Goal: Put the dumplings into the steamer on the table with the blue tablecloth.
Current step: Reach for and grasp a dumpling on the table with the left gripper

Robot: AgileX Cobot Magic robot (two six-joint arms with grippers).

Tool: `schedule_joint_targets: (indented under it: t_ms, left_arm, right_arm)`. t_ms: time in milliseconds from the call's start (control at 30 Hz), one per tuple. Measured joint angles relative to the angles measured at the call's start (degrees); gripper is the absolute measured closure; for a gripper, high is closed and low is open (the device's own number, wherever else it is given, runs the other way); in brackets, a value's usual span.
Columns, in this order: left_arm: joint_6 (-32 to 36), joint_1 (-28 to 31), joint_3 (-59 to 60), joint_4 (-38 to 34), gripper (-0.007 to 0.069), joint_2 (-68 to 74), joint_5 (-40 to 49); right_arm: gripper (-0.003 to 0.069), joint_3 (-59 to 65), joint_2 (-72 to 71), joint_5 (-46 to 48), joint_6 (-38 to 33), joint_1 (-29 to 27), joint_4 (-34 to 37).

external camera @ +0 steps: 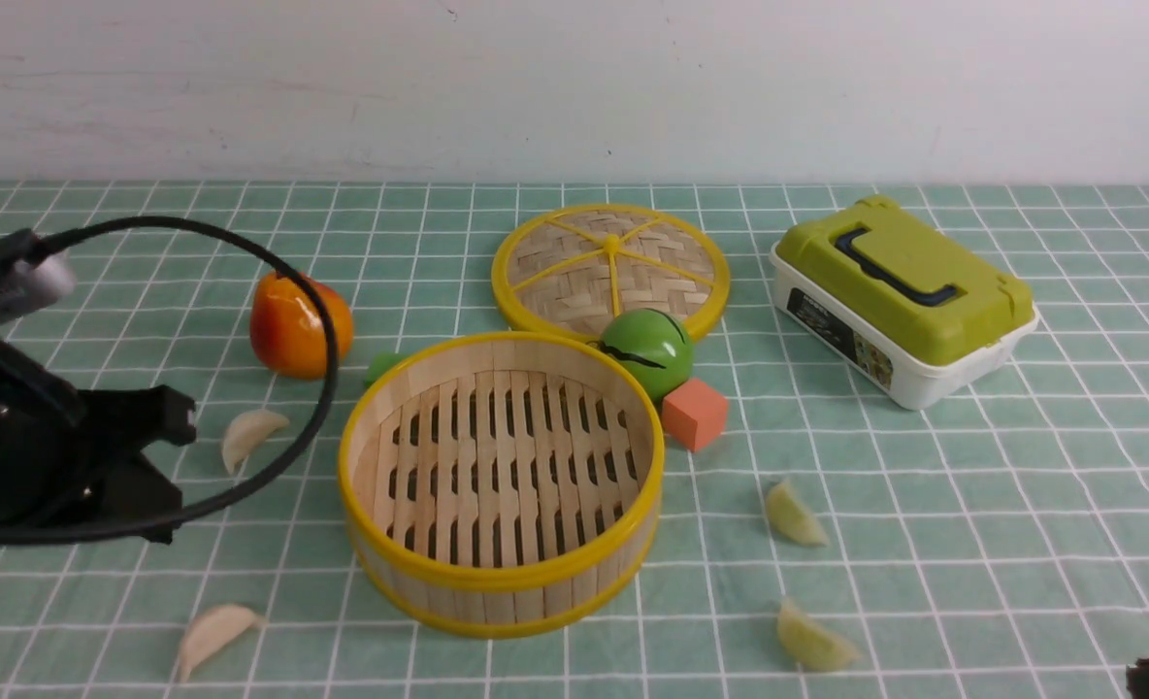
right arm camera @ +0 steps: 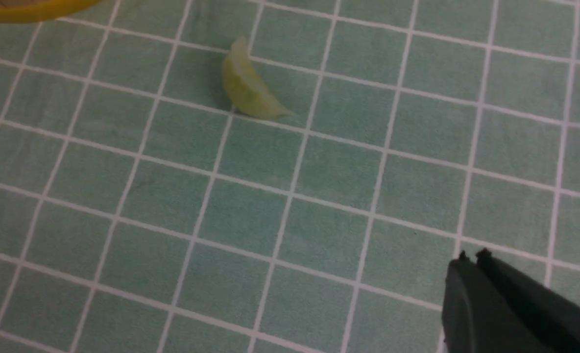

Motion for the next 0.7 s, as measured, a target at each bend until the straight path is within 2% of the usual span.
schedule_joint_targets:
  t_ms: [133, 200, 300, 333, 367, 400, 433, 467, 600, 667, 700]
  left_arm:
    - [1.20, -4.08, -2.68, 5.22, 0.0529, 6.61, 0.68]
    - [1.34, -8.59, -3.19, 12.32, 0.0458, 9.71, -0.70]
    - [-0.03, -11.68, -3.44, 21.06, 0.0326, 13.50, -3.89]
    - [-0.03, -11.79, -3.44, 21.06, 0.0326, 13.76, -3.89]
    - [-1.35, -12.17, -3.56, 23.60, 0.0252, 15.62, -5.52]
    - [-1.91, -12.22, -3.56, 24.43, 0.0235, 16.15, -5.91]
    - [-3.38, -12.22, -3.60, 26.08, 0.0174, 18.49, -7.09]
    - [-4.13, -12.22, -3.60, 26.85, 0.0145, 19.76, -7.38]
    - [-5.17, -12.22, -3.60, 27.71, 0.0109, 23.67, -6.90]
    - [-5.37, -12.29, -3.60, 27.71, 0.0131, 25.54, -5.79]
    - [-5.36, -12.33, -3.60, 27.71, 0.0173, 26.49, -5.12]
  right_arm:
    - [0.0661, -0.05, 1.90, -1.88, -3.68, 0.00, 4.68]
    - [0.0661, -0.05, 2.39, -1.97, -4.88, 0.00, 6.75]
    - [0.0661, -0.05, 2.57, -2.09, -5.30, 0.00, 7.79]
    - [0.0661, -0.05, 2.57, -2.09, -5.31, 0.00, 7.79]
    - [0.0661, -0.05, 2.59, -2.16, -5.42, 0.00, 7.99]
    - [0.0661, -0.05, 2.59, -2.16, -5.42, 0.00, 7.99]
    - [0.0661, -0.05, 2.59, -2.16, -5.55, 0.00, 8.38]
    - [0.0661, -0.05, 2.59, -2.20, -5.55, 0.00, 8.69]
    - [0.0661, -0.05, 2.59, -2.20, -5.55, 0.00, 9.27]
    - [0.0659, -0.05, 2.59, -2.20, -5.55, 0.05, 9.50]
    - [0.0659, -0.05, 2.59, -2.20, -5.55, 0.05, 9.71]
